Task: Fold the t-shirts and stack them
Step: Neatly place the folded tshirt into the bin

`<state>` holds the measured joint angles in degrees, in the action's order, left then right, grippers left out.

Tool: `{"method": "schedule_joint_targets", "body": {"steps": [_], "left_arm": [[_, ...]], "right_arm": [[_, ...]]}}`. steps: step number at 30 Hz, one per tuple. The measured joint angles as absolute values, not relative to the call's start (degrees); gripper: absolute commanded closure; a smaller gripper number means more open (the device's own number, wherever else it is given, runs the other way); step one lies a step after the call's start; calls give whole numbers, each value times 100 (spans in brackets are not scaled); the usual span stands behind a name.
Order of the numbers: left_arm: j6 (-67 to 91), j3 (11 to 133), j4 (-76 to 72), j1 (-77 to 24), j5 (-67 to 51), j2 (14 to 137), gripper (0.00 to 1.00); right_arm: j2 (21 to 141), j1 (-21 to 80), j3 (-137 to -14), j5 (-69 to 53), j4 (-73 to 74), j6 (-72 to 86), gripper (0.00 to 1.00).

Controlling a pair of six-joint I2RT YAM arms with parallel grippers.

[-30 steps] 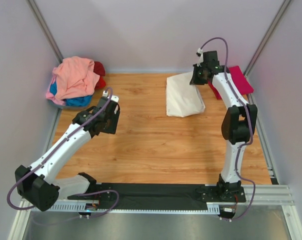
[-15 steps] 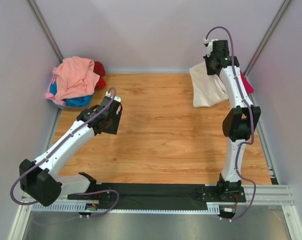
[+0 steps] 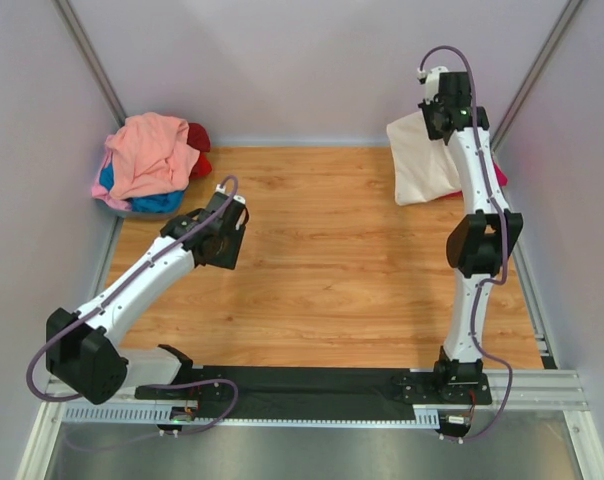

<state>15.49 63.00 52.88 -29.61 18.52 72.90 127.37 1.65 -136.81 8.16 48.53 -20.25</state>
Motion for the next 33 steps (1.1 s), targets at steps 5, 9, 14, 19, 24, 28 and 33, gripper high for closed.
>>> {"method": "schedule_joint_targets", "body": {"steps": [5, 9, 14, 19, 24, 28, 33], "left_arm": [[1546, 6300, 5286, -2961, 1848, 7384, 44], [1540, 6300, 5288, -2961, 1833, 7465, 44], [1525, 6300, 5288, -2961, 1833, 7548, 45], [1520, 6300, 5288, -2961, 1833, 7594, 45], [1511, 6300, 5288, -2961, 1831, 7612, 46], [1505, 6300, 5290, -2961, 1813, 7629, 46], [1505, 6300, 5288, -2961, 1787, 7677, 46]], "right_arm": [[12737, -34, -13843, 674, 4814, -2056, 100], [12737, -246, -13852, 644, 4770, -2086, 100], [12737, -399, -13983, 499, 4770, -2091, 100], [12737, -480, -14153, 187, 4764, -2110, 100], [12737, -587, -14182, -167, 4727, -2130, 100], [12766, -698, -14182, -342, 4694, -2132, 100], [13050, -847, -14245, -399, 4475, -2132, 100]]}}
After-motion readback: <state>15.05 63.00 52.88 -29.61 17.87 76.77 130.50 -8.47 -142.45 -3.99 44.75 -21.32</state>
